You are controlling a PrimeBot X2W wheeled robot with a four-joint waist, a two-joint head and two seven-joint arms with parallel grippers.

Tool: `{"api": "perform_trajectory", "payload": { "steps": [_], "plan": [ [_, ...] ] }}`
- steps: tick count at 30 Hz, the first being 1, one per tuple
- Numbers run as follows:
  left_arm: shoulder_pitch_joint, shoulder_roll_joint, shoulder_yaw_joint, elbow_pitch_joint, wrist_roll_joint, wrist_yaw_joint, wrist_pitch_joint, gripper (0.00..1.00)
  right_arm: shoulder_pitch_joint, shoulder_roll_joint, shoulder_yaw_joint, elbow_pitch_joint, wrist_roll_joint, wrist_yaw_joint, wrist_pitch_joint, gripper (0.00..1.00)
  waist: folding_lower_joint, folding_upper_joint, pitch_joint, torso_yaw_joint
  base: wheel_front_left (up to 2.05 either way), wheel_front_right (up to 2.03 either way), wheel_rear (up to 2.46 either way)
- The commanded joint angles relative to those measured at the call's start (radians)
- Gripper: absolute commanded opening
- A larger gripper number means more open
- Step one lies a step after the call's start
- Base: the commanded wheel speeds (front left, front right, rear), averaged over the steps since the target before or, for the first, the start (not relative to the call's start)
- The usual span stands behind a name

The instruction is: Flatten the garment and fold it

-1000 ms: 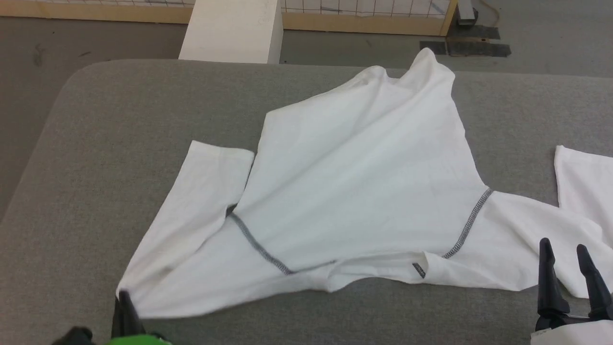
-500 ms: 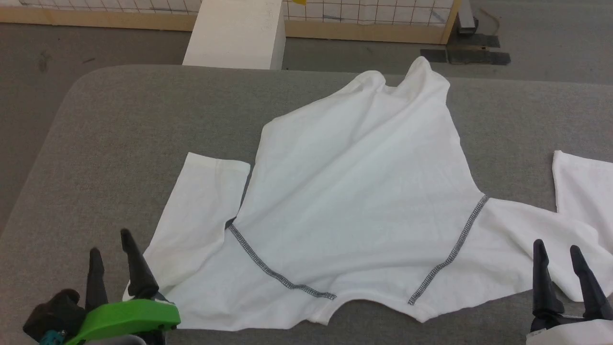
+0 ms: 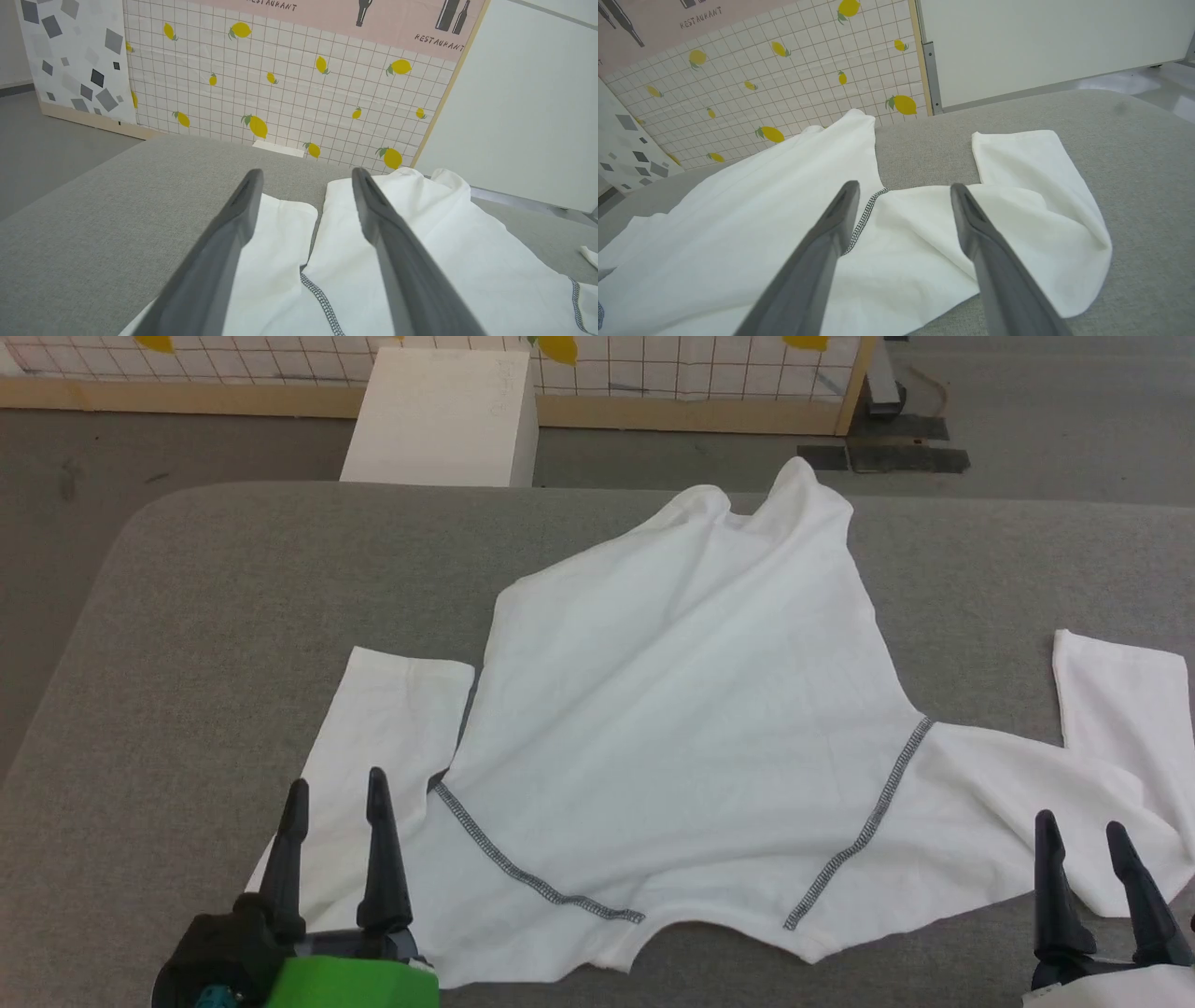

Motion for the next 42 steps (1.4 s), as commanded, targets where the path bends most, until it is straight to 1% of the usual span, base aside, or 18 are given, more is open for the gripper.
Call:
{"api": "perform_trajectory", "payload": {
  "steps": [1,5,8,10,12,15,18,19,22,25,27,29,32,37,42],
  "plan": [
    [0.006,0.001,-0.004,0.003,0.004,0.0,-0.003,1.0,0.01,0.0,0.0,-0.001,0.0,-0.001,0.0,1.0,0.0,0.0,0.0,0.007,0.0,0.0,0.0],
    [0.001,0.001,-0.013,0.005,0.005,0.0,-0.003,1.0,-0.005,0.0,0.012,-0.028,-0.026,-0.001,0.025,1.0,0.0,0.0,0.005,0.029,0.0,0.0,0.0],
    [-0.008,0.001,-0.021,0.004,0.008,-0.001,-0.004,1.0,-0.055,0.0,0.033,-0.066,-0.055,-0.001,0.077,1.0,0.0,0.0,0.016,0.044,0.0,0.0,0.0],
    [-0.015,0.001,-0.029,0.003,0.007,0.0,-0.004,1.0,-0.107,0.0,0.061,-0.093,-0.089,-0.001,0.143,1.0,0.0,0.0,0.025,0.054,0.0,0.0,0.0],
    [-0.022,0.001,-0.038,0.004,0.002,0.002,-0.004,1.0,-0.169,-0.001,0.098,-0.111,-0.114,-0.001,0.234,1.0,0.0,0.0,0.035,0.064,0.0,0.0,0.0],
    [-0.037,0.001,-0.057,0.007,-0.005,0.003,-0.004,1.0,-0.286,-0.05,0.179,-0.119,-0.121,-0.001,0.389,1.0,0.0,0.0,0.056,0.082,0.0,0.0,0.0],
    [-0.053,0.001,-0.075,0.011,-0.009,0.003,-0.004,1.0,-0.412,-0.113,0.256,-0.094,-0.096,-0.001,0.505,1.0,0.0,0.0,0.076,0.101,0.0,0.0,0.0],
    [-0.061,0.001,-0.083,0.011,-0.012,0.004,-0.004,1.0,-0.463,-0.136,0.29,-0.08,-0.082,-0.001,0.544,1.0,0.0,0.0,0.085,0.11,0.0,0.0,0.0],
    [-0.078,0.001,-0.099,0.01,-0.018,0.007,-0.004,1.0,-0.585,-0.177,0.373,-0.012,-0.055,-0.001,0.651,1.0,0.0,0.0,0.105,0.129,0.0,0.0,0.0],
    [-0.092,0.001,-0.112,0.007,-0.023,0.012,-0.004,1.0,-0.704,-0.173,0.439,0.077,-0.001,-0.001,0.758,1.0,0.0,0.0,0.129,0.145,0.0,0.0,0.0],
    [-0.102,0.0,-0.12,0.005,-0.027,0.014,-0.004,1.0,-0.781,-0.179,0.485,0.135,0.003,-0.001,0.798,1.0,0.0,0.0,0.147,0.157,0.0,0.0,0.0],
    [-0.111,0.0,-0.129,0.005,-0.031,0.016,-0.004,1.0,-0.846,-0.178,0.525,0.204,0.003,-0.001,0.821,1.0,0.0,0.0,0.164,0.169,0.0,0.0,0.0],
    [-0.128,0.0,-0.145,0.003,-0.038,0.017,-0.004,1.0,-0.921,-0.164,0.559,0.31,-0.005,-0.001,0.84,1.0,0.0,0.0,0.189,0.188,0.0,0.0,0.0],
    [-0.16,0.0,-0.178,-0.004,-0.052,0.024,-0.004,1.0,-1.011,-0.149,0.609,0.488,-0.053,-0.001,0.89,1.0,0.0,0.0,0.238,0.223,0.0,0.0,0.0],
    [-0.184,0.0,-0.205,-0.006,-0.066,0.032,-0.004,1.0,-1.064,-0.142,0.642,0.6,-0.094,-0.001,0.848,1.0,0.0,0.0,0.275,0.25,0.0,0.0,0.0]
  ]
}}
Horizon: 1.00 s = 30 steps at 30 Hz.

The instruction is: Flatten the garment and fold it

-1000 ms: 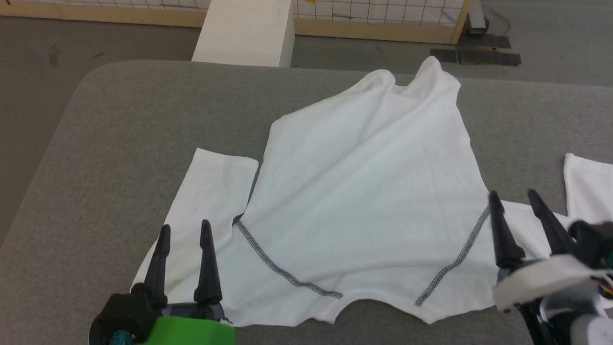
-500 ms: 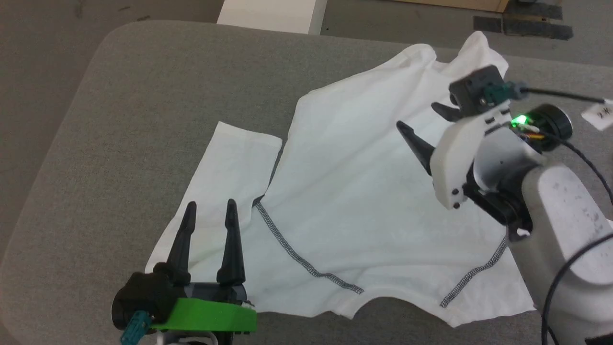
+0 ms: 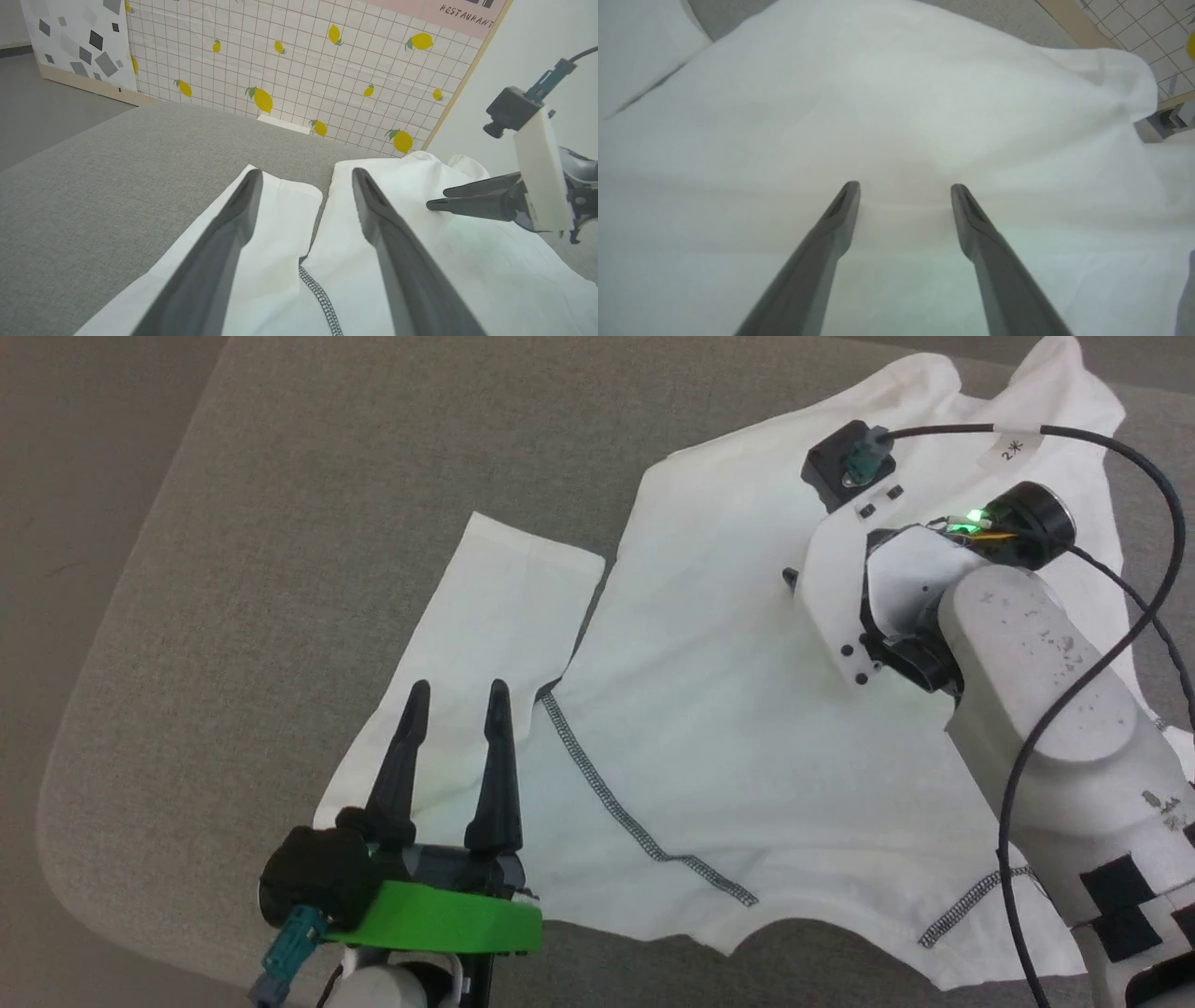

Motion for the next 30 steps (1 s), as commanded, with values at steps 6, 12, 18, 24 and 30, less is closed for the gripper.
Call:
{"api": "perform_trajectory", "payload": {
  "steps": [6,12,18,24,30],
  "plan": [
    [-0.034,0.0,-0.032,0.01,-0.02,0.007,-0.004,1.0,-0.024,0.004,0.032,0.127,-0.032,-0.002,-0.037,0.99,-0.0001,0.0,0.05,0.06,0.0,0.0,0.0],
    [-0.04,0.0,-0.034,0.008,-0.029,0.011,-0.004,1.0,-0.055,-0.018,0.045,0.176,-0.031,-0.002,-0.098,0.0,-0.0001,0.0,0.05,0.072,0.0,0.0,0.0],
    [-0.036,0.0,-0.039,0.006,-0.032,0.009,-0.004,1.0,-0.147,-0.045,0.016,0.173,-0.056,-0.002,-0.209,0.0,-0.0001,0.0,0.045,0.084,0.0,0.0,0.0],
    [-0.042,0.0,-0.051,0.007,-0.042,0.007,-0.004,1.0,-0.241,-0.052,-0.071,0.205,-0.161,-0.002,-0.388,0.29,-0.0001,0.0,0.056,0.106,0.0,0.0,0.0],
    [-0.045,0.0,-0.052,0.019,-0.045,0.007,-0.004,1.0,-0.227,-0.001,-0.107,0.314,-0.207,-0.002,-0.423,1.0,-0.0001,0.0,0.05,0.111,0.0,0.0,0.0]
  ]
}}
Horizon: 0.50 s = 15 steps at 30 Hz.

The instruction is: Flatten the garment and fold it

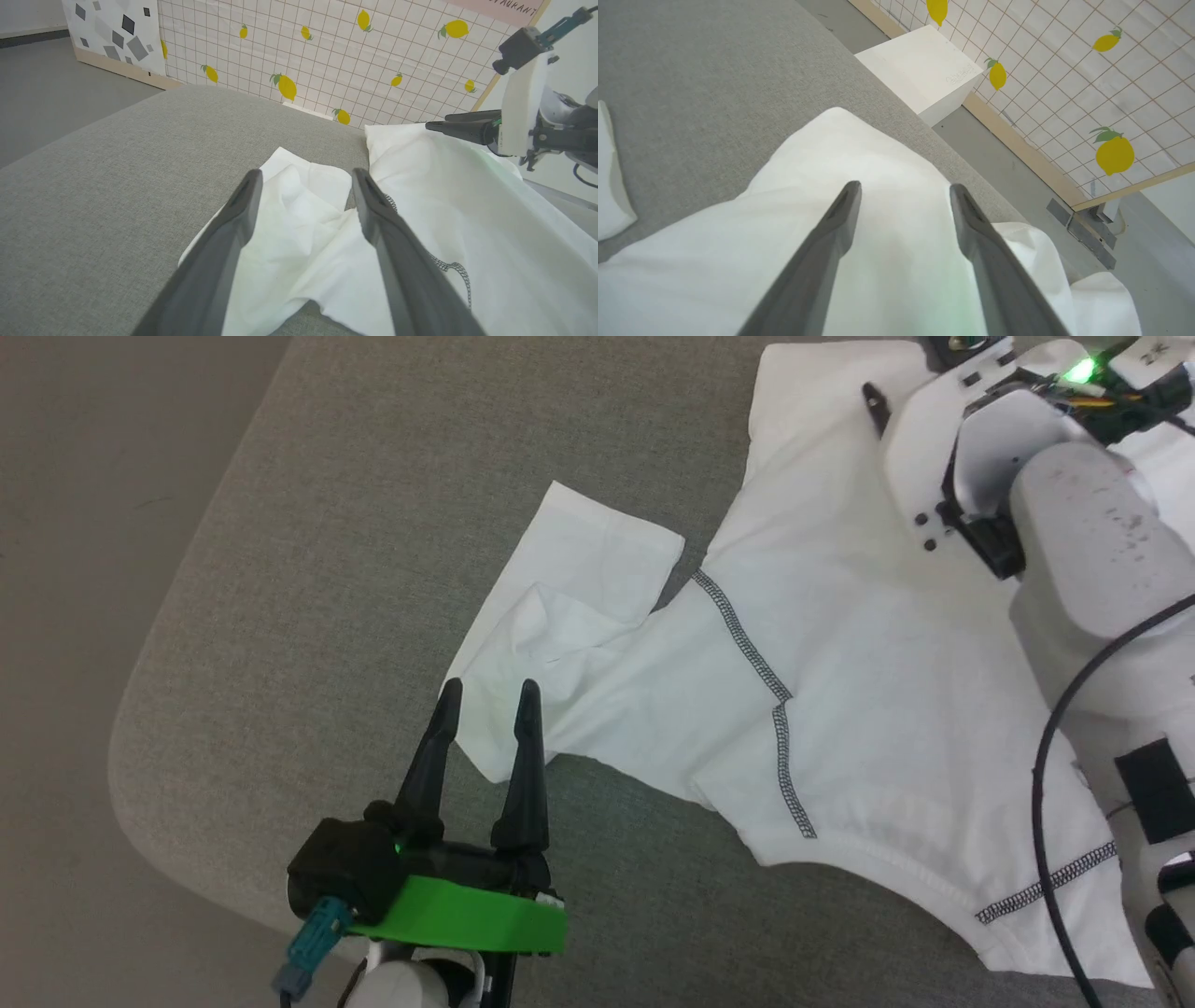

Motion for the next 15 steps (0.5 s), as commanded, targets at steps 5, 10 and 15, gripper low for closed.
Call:
{"api": "perform_trajectory", "payload": {
  "steps": [5,10,15],
  "plan": [
    [-0.018,0.0,0.005,0.015,-0.005,-0.006,-0.004,1.0,-0.003,0.031,-0.012,0.048,-0.008,-0.002,-0.05,1.0,-0.0001,0.0,-0.018,-0.029,0.0,0.0,0.0],
    [-0.01,0.0,0.017,0.027,0.014,-0.018,-0.004,1.0,-0.008,0.046,-0.025,0.054,0.026,-0.002,-0.138,1.0,-0.0001,0.0,-0.068,-0.074,0.0,0.0,0.0],
    [0.015,0.0,0.036,0.033,0.044,-0.03,-0.004,1.0,0.044,0.039,-0.066,0.01,0.079,-0.002,-0.23,1.0,-0.0001,0.0,-0.132,-0.12,0.0,0.0,0.0]
  ]
}}
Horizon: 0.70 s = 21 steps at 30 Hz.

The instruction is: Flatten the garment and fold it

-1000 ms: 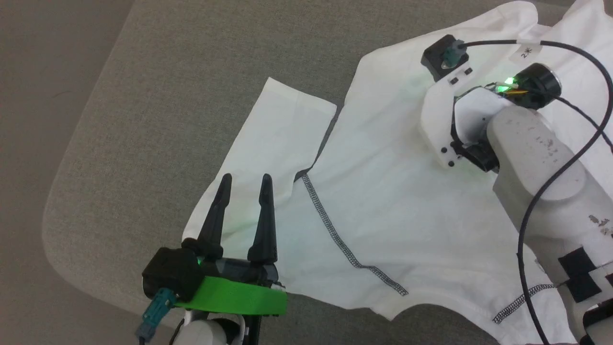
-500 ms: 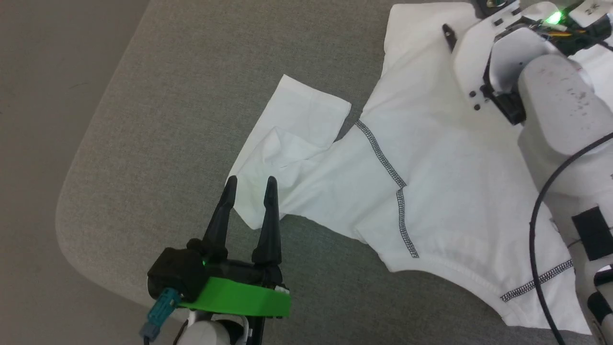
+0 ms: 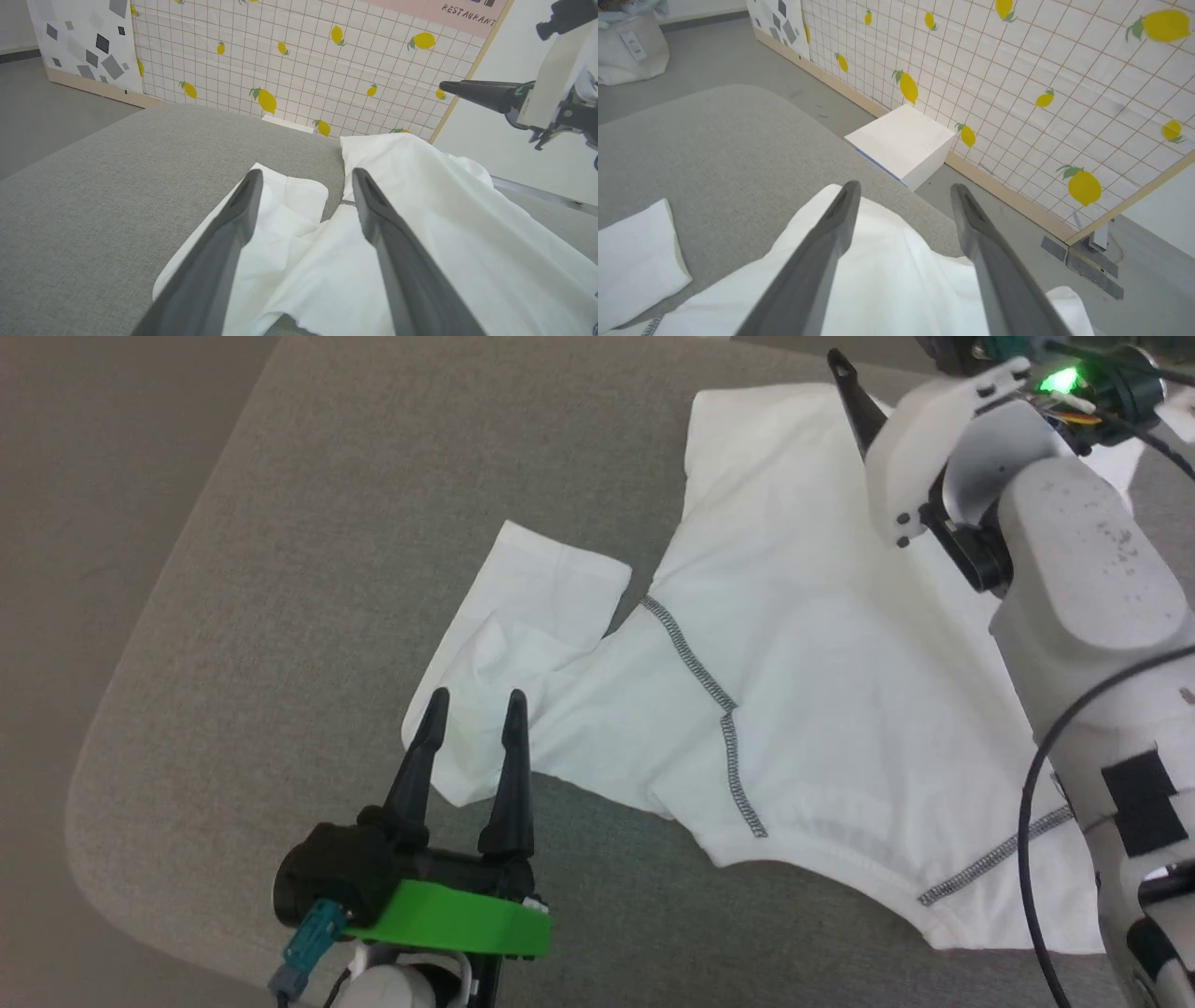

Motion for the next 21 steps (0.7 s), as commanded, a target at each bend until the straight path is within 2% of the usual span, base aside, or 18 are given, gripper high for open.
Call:
{"api": "perform_trajectory", "payload": {
  "steps": [1,6,10,15,18,21],
  "plan": [
    [0.015,0.0,0.009,0.0,0.017,-0.007,-0.004,1.0,0.041,-0.011,-0.017,-0.024,0.016,-0.002,-0.026,1.0,-0.0001,0.0,-0.06,-0.055,0.0,0.0,0.0],
    [0.051,0.0,0.039,-0.002,0.043,-0.019,-0.004,1.0,0.194,-0.042,-0.116,-0.17,0.055,-0.002,-0.098,1.0,-0.0001,0.0,-0.106,-0.098,0.0,0.0,0.0],
    [0.081,0.0,0.056,-0.005,0.057,-0.026,-0.004,1.0,0.398,-0.045,-0.245,-0.388,0.062,-0.002,-0.118,1.0,-0.0001,0.0,-0.13,-0.134,0.0,0.0,0.0],
    [0.102,0.0,0.069,-0.009,0.068,-0.036,-0.004,1.0,0.695,0.031,-0.408,-0.707,0.022,-0.002,-0.113,1.0,-0.0001,0.0,-0.141,-0.166,0.0,0.0,0.0],
    [0.107,0.0,0.077,-0.013,0.074,-0.042,-0.004,1.0,0.882,0.086,-0.48,-0.881,0.001,-0.002,-0.146,1.0,-0.0001,0.0,-0.145,-0.181,0.0,0.0,0.0],
    [0.112,0.0,0.08,-0.01,0.093,-0.055,-0.004,1.0,1.039,0.104,-0.523,-0.956,0.011,-0.002,-0.189,1.0,-0.0001,0.0,-0.147,-0.194,0.0,0.0,0.0]
  ]
}}
